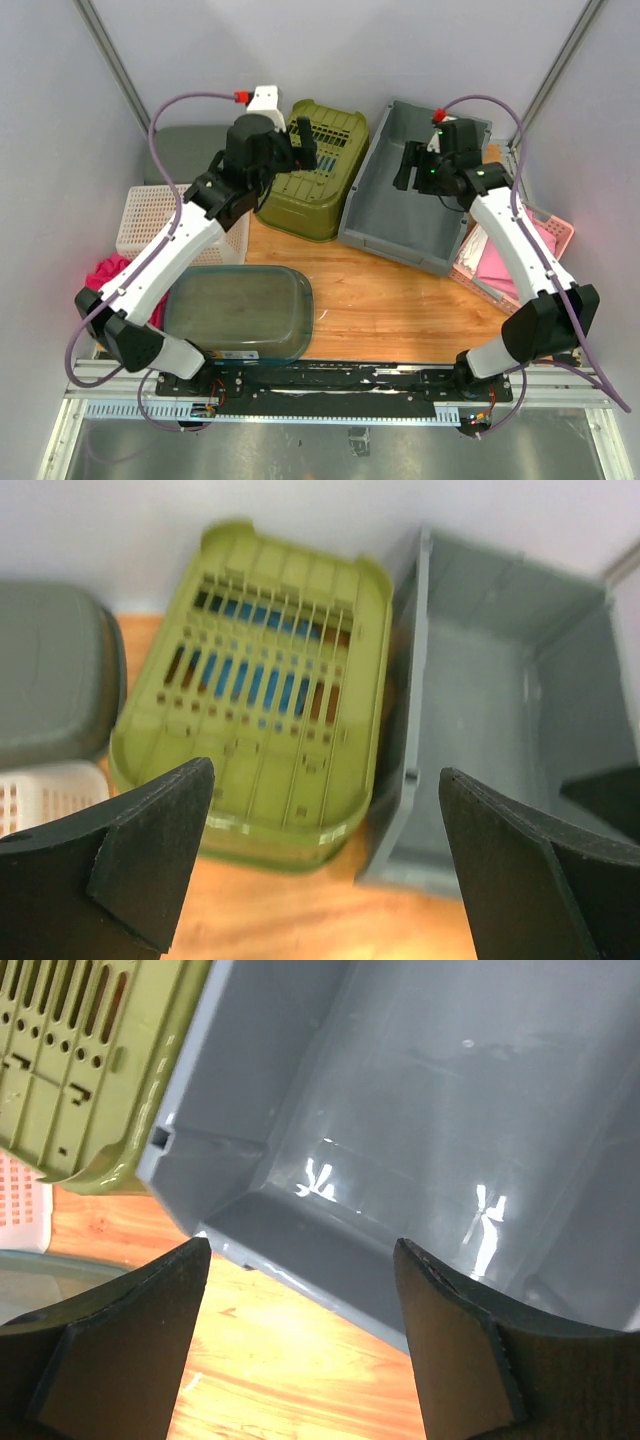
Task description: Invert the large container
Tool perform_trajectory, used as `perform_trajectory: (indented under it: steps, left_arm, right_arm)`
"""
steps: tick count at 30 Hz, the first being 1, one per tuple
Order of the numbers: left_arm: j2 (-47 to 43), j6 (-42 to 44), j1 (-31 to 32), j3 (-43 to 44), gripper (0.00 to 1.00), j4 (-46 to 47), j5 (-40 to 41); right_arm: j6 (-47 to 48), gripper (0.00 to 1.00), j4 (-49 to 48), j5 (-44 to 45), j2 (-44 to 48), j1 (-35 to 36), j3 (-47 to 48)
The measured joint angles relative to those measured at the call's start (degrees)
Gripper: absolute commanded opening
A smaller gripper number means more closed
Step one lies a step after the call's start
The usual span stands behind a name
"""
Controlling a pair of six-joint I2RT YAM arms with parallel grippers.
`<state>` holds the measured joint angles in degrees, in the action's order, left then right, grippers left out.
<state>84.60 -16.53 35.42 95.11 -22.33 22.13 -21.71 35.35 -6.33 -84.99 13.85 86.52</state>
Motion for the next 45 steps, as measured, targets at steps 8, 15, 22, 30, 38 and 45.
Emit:
perform_trajectory:
  steps: [8, 15, 22, 30, 38, 45]
  left_arm:
    - [-10.86, -1.68, -0.02, -21.05, 0.99, -0.31, -3.74]
    - [-16.85, -3.74, 0.0, -28.22, 0.99, -0.5, -7.04]
    - [-18.38, -5.25, 0.0, -31.8, 0.99, -0.46, -8.61]
    - [-18.51, -5.46, 0.0, -32.2, 0.99, -0.46, -9.51]
    - [-18.51, -5.42, 0.0, -32.2, 0.99, -0.46, -9.84]
    - [-18.51, -5.38, 0.0, -31.47, 0.99, -1.14, -9.81]
  right_arm:
    - [-7.43, 0.72, 2.01, 11.43, -10.73, 11.34, 10.58]
    - [-14.34, 0.72, 8.26, 18.1, -27.45, 11.93, 27.8]
    - [-19.28, 0.47, 12.85, 19.65, -38.47, 11.93, 36.81]
    - [-24.3, 0.05, 12.46, 19.41, -40.0, 12.57, 38.05]
    - [-25.59, 0.01, 13.07, 19.43, -39.5, 12.57, 38.25]
    - [-26.58, 0.01, 13.64, 16.98, -33.38, 12.24, 36.2]
